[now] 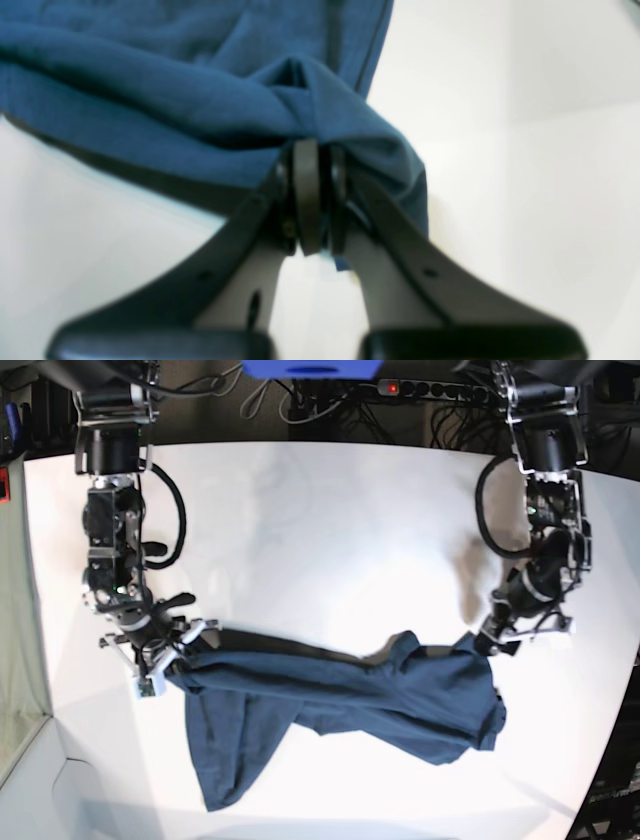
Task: Layout the t-shirt on the table in an organized manner, then fold the t-shirt properly
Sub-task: 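Hold the shirt with both grippers and pull the ends apart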
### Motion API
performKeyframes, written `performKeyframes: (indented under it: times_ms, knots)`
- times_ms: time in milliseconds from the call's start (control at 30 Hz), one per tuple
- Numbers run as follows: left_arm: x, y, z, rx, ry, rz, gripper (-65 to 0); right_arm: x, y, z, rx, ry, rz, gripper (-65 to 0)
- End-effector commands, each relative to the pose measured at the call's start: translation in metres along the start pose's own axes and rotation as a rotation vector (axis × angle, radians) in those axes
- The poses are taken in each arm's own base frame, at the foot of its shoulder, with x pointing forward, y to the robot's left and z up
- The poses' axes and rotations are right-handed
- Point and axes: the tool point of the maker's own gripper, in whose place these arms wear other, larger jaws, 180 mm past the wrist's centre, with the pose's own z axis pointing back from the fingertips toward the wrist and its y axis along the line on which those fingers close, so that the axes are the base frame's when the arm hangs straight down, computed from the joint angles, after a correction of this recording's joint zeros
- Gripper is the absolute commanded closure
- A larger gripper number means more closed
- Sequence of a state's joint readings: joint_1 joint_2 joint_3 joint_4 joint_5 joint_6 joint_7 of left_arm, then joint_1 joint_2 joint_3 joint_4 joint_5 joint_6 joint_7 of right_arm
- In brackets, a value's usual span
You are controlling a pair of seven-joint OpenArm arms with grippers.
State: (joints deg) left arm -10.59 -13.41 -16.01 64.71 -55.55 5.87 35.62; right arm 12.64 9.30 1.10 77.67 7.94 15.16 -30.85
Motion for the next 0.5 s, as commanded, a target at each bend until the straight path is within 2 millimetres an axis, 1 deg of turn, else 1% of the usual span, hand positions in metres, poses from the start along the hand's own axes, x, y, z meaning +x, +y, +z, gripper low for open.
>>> performKeyframes:
  times_ms: [0, 100, 267, 333, 400, 467]
  knots:
    - [0.02, -0.024, -0.002, -0.051, -0.054, -0.039, -41.9, 0.024, -0.004, 0.002, -0.006, -0.07, 0.001, 0.0]
    - [0.017, -0.024, -0.008, -0.021, -0.092, -0.133, -41.9, 0.019, -0.003, 0.003, -0.005, -0.063, 0.001, 0.0]
    - [0.008, -0.025, -0.015, 0.03, -0.134, -0.325, -41.8, 0.019, -0.004, 0.003, -0.006, -0.061, 0.001, 0.0]
    - [0.005, -0.025, -0.016, 0.038, -0.131, -0.36, -41.8, 0.019, -0.004, 0.003, -0.006, -0.061, 0.001, 0.0]
    - [-0.005, -0.02, -0.021, 0.054, -0.114, -0.366, -41.7, 0.019, -0.004, 0.003, -0.006, -0.061, 0.001, 0.0]
    - [-0.006, -0.014, -0.025, 0.076, -0.104, -0.372, -41.6, 0.019, -0.004, 0.003, -0.006, -0.061, 0.001, 0.0]
